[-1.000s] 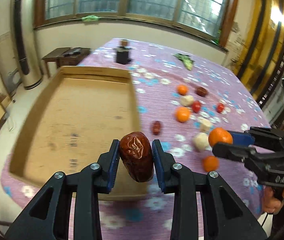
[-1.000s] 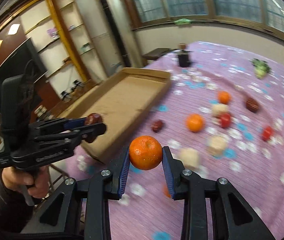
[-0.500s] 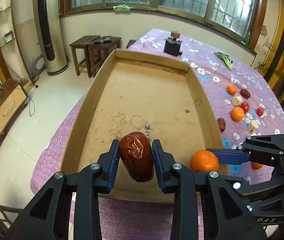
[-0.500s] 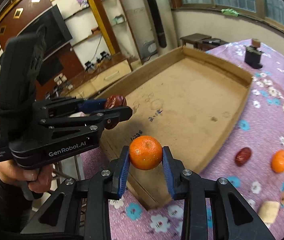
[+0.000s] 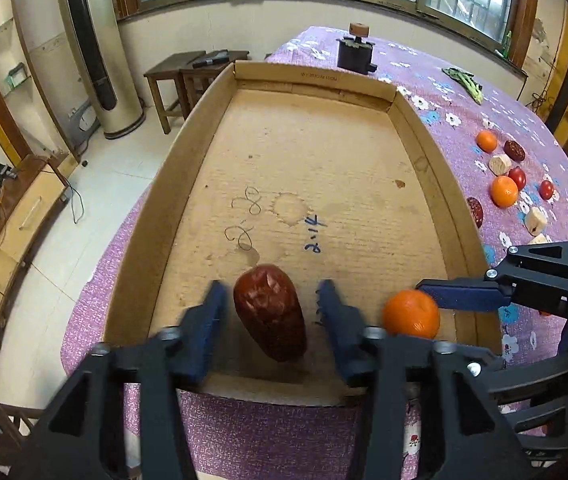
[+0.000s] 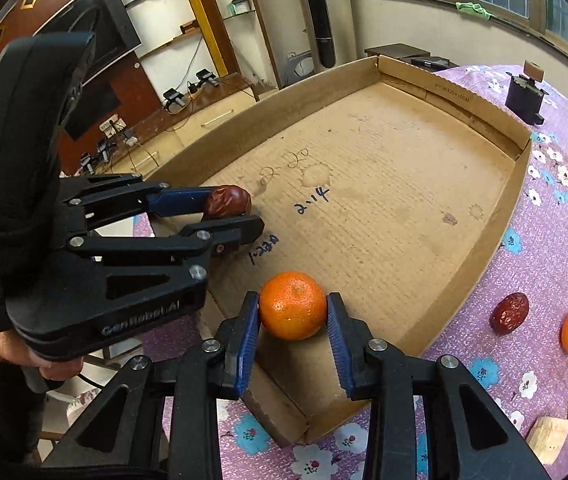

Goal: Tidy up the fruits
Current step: 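Carry the date and the orange over the cardboard tray with both tools, then open both tools to drop the date and orange into the tray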

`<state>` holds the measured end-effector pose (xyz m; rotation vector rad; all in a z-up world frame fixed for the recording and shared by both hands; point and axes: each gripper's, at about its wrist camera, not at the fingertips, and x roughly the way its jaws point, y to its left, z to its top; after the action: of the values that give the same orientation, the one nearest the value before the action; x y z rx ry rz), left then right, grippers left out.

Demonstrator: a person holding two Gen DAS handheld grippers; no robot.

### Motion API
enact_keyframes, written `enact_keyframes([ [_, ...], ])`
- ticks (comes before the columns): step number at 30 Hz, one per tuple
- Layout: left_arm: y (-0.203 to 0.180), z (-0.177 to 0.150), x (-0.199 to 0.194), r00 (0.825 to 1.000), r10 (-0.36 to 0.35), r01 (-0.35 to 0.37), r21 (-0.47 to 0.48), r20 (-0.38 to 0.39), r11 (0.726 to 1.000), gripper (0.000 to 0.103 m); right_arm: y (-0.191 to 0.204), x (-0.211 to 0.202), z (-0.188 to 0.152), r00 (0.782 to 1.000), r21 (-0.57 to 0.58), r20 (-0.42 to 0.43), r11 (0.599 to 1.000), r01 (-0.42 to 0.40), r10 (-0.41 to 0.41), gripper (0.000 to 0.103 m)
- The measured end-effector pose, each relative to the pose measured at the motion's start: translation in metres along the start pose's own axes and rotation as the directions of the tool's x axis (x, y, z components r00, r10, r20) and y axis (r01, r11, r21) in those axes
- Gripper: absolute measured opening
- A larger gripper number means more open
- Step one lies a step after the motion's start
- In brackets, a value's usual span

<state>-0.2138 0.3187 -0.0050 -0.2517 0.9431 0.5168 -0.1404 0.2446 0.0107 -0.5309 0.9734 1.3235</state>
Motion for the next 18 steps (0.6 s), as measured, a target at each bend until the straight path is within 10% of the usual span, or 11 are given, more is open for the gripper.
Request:
enact_keyframes([
  [18,-0.019,0.002,-0.034,0.998,-0.013,0.014,-0.019,0.066,1.000,0.071,-0.034,-0.079,-0.041,0.991,0.121,0.129,0.993,0.007,-0.023,0.049],
])
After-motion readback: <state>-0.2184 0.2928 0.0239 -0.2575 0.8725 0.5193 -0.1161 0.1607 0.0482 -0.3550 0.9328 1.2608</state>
